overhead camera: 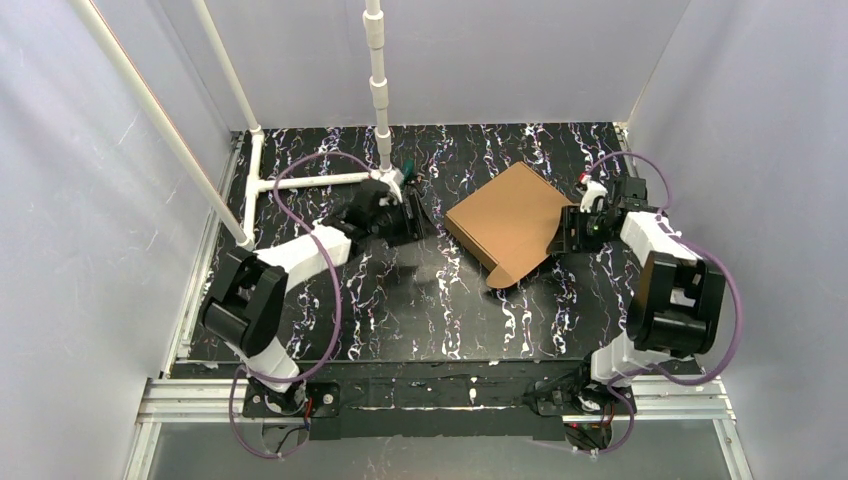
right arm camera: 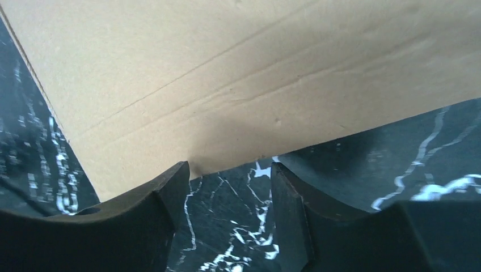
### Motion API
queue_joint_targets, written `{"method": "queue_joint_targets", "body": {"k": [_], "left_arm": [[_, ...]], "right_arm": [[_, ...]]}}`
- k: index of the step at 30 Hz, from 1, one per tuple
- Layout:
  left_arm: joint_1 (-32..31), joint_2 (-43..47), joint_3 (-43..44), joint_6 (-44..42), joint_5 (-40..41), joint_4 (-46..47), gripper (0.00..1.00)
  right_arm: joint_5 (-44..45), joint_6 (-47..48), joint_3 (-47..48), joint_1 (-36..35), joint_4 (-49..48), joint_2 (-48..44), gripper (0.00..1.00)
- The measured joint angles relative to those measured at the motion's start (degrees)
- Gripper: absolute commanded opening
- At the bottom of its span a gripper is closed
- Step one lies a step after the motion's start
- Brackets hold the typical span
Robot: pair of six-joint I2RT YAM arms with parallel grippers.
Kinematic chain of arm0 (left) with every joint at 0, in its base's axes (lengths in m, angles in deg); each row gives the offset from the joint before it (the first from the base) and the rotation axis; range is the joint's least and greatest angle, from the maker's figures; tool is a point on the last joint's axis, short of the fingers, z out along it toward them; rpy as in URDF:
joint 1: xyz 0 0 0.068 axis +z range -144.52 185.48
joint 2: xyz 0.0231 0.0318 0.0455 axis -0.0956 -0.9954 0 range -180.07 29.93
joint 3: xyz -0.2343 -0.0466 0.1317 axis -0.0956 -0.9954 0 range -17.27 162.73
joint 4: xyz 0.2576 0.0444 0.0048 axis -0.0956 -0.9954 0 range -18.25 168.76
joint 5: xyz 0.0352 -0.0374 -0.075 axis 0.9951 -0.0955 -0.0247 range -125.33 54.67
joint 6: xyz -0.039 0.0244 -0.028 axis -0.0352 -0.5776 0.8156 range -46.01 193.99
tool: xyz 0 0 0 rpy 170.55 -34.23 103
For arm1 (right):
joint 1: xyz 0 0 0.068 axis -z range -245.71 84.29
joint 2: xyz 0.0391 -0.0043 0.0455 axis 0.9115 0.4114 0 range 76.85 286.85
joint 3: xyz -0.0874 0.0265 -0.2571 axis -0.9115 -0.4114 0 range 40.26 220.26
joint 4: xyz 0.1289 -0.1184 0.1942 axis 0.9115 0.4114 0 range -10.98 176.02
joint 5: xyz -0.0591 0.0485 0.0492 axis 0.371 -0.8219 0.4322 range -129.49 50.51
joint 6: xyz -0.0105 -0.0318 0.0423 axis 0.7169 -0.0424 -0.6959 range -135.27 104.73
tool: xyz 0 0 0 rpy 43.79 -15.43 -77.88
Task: Fold the paper box
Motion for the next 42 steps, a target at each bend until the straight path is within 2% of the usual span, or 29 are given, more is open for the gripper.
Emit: {"method": "queue_joint_targets", "body": {"k": [3,8,12,15,25,27,28,30,32,36,38,42], "left_arm": [[4.26,-1.55,3.61,-0.76,-2.29,0.92,0.72],[7.30,-8.26,10.19,-1.51,-5.99,1.25,0.73],[7.13,-13.70,14.43,-1.51,-8.41,1.29,0.74],[7.06,-17.38,17.42,-1.49,-9.84,1.27,0.74],[7.06,-23.04,23.21,-1.92,-11.58,1.27,0.78],[7.06,-23.10,23.63,-2.32,-11.58,1.25,0.82],[7.08,-23.15,23.96,-2.51,-11.61,1.22,0.82],[7.10,-23.30,24.94,-2.80,-11.72,1.25,0.92],[7.15,-23.74,26.18,-3.08,-12.07,1.51,0.93],[7.45,-23.98,26.69,-3.56,-12.35,1.81,0.95],[7.61,-23.98,26.69,-3.96,-12.48,1.73,0.98],[8.33,-24.61,27.23,-3.96,-14.53,1.66,0.98]], "right_arm": [[-2.10,-7.37,-1.68,0.66,-2.25,3.02,0.75],[-5.44,-19.39,-12.22,4.74,-12.92,0.11,0.81],[-8.17,-30.25,-24.35,8.00,-27.41,-7.06,0.82],[-10.08,-37.62,-29.77,8.48,-37.24,-8.76,0.83],[-14.71,-62.31,-34.75,9.31,-69.68,0.11,0.77],[-14.99,-65.18,-35.04,9.31,-72.87,1.33,0.71],[-14.95,-66.03,-35.04,9.31,-73.72,1.73,0.64],[-14.97,-67.76,-34.99,9.31,-76.48,3.28,0.45],[-15.04,-69.22,-34.91,9.31,-79.38,6.08,0.32],[-15.80,-71.84,-34.80,9.38,-82.58,11.69,0.17],[-16.48,-72.50,-34.80,9.49,-83.78,12.35,0.01],[-18.05,-73.33,-34.47,9.94,-86.75,12.37,0.01]]}}
